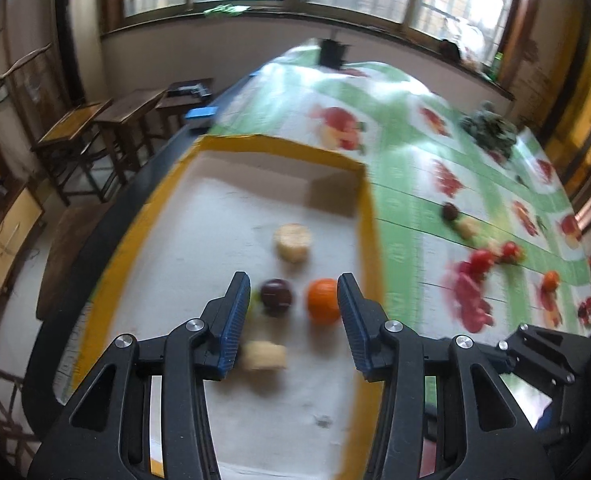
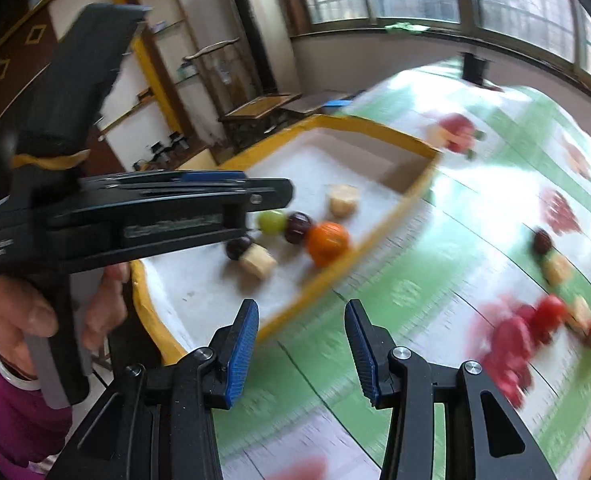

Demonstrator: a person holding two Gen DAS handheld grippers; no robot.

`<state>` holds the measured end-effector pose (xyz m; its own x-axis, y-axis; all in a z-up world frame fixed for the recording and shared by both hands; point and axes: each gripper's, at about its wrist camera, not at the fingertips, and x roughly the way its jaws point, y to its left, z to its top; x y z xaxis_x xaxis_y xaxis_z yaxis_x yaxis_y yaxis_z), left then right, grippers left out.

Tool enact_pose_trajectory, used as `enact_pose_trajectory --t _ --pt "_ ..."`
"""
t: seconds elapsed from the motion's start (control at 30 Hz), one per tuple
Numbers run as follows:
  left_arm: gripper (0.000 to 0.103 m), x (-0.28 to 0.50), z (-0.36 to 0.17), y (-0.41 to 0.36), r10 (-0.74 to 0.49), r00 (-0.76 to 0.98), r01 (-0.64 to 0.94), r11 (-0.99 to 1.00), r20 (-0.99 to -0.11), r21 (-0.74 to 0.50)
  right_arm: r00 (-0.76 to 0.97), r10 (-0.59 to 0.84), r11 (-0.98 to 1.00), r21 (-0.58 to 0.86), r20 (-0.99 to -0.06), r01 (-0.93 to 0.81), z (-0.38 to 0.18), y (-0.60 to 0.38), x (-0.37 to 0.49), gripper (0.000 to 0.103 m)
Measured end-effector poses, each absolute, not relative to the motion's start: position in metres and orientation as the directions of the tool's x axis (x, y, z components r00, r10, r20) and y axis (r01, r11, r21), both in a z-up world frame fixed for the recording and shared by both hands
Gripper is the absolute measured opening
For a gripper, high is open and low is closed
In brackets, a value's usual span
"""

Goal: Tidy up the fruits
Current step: 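Open both grippers to drop the grape and bread, then return to the table, then grasp a red tomato with the left gripper while the right grasps another red tomato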

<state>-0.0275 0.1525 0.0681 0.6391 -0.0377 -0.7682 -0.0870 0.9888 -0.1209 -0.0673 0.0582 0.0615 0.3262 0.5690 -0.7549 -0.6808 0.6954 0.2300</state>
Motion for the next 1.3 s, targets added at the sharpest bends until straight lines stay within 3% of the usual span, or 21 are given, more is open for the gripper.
enact_pose_trajectory --t 0.63,0.87,1.3 --pt "0.045 0.000 0.050 0.009 -0.247 0.529 0.198 0.966 -0.812 -0.166 0.479 0.448 0.872 0.251 -0.755 -0.420 0.055 -0.124 -0.068 0.044" --pt "0.045 0.021 0.029 -0.017 -0.254 0.489 0.228 0.961 -0.835 -0.158 0.505 0.413 0.903 0.266 -0.758 -0.339 0.049 -0.170 -0.052 0.044" --pt "0.045 0.056 0.020 -0.043 -0.238 0.512 0.233 0.963 -0.825 -0.133 0.504 0.413 0.902 0.266 -0.759 -0.340 0.044 -0.179 -0.030 0.045"
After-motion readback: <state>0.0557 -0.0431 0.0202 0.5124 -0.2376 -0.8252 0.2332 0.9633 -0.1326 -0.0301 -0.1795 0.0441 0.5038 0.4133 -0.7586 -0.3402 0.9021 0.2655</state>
